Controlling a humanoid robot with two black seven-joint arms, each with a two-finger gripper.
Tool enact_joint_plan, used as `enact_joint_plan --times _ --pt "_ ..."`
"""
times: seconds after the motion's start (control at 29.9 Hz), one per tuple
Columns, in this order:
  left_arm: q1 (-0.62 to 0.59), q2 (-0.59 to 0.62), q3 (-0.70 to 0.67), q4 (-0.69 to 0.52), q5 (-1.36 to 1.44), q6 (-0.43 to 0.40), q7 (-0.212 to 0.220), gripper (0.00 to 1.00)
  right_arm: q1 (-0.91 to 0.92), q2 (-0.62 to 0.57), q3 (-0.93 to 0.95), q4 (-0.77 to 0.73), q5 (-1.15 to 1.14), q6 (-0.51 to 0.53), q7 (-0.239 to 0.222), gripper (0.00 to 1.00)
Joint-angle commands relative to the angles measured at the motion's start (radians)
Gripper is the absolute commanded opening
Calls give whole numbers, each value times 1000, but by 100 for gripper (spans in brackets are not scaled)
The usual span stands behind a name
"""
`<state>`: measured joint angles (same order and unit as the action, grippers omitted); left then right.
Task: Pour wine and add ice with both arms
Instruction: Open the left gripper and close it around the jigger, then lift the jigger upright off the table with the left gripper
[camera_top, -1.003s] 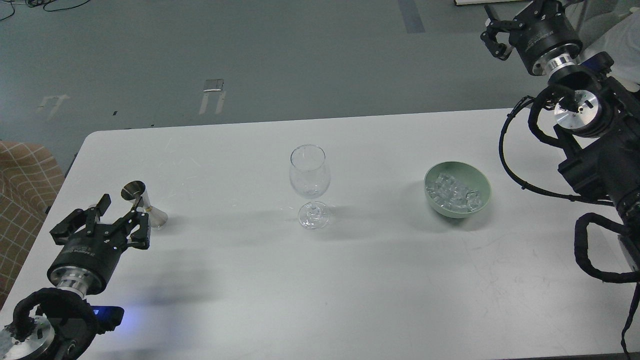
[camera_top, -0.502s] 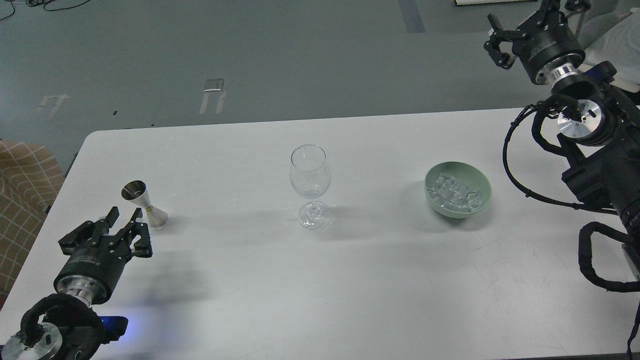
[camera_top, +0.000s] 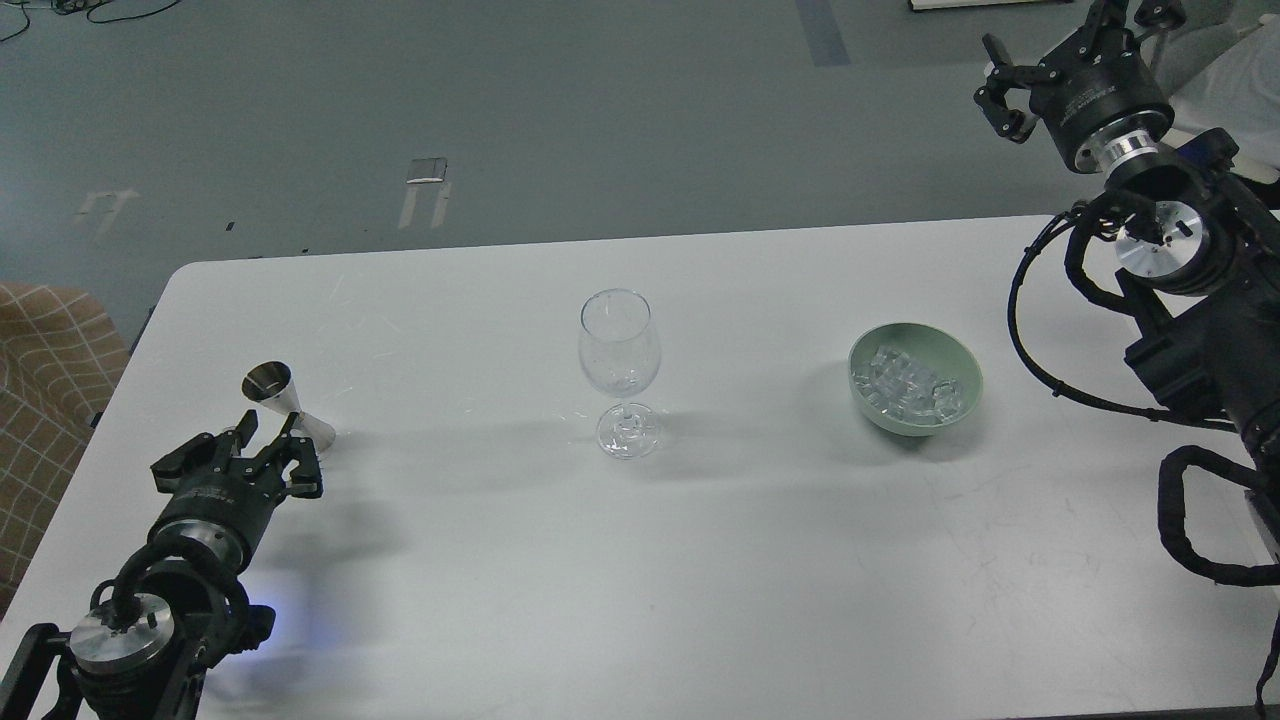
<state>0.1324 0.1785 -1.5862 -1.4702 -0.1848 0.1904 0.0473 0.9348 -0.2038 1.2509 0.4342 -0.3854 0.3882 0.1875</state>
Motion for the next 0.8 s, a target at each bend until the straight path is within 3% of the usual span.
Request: enact_joint_plan --times 0.0,0.77 --pt "-11 -10 0 19 7 0 0 39 -10 -6 -1 0 0 0 0 100" --pt "-201 -56 -3 243 28 -9 2 40 -14 -5 -1 -2 0 0 0 100"
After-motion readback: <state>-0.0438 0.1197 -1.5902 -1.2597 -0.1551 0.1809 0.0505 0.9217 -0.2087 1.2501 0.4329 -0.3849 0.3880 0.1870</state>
